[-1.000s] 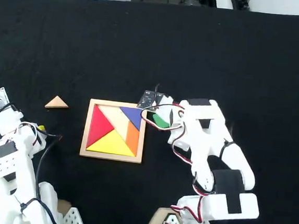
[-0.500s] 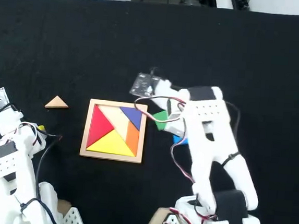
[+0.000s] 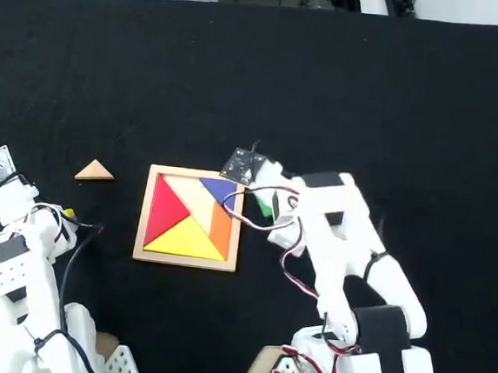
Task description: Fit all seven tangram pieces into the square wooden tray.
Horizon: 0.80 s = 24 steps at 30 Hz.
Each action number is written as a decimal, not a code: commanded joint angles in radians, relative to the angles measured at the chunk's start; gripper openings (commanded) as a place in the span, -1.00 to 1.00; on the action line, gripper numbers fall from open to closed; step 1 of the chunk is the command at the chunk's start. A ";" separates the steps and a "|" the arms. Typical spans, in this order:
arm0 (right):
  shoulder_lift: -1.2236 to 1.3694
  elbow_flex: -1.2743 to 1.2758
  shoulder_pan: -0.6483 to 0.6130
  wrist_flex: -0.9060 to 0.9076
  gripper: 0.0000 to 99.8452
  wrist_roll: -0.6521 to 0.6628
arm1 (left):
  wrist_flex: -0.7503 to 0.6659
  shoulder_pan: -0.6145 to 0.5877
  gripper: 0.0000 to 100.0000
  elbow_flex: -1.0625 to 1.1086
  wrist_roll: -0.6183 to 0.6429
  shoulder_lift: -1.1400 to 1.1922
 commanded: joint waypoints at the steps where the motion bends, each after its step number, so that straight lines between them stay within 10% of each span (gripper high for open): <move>1: 0.001 0.007 0.015 -0.032 -0.37 -0.008 | -0.020 0.008 -0.57 -0.010 -0.009 -0.017; 19: 0.104 -0.031 0.084 -0.021 -0.37 0.060 | -0.020 0.008 -0.57 -0.010 -0.009 -0.017; 24: 0.111 -0.039 0.083 -0.017 -0.63 0.061 | -0.020 0.008 -0.57 -0.010 -0.009 -0.017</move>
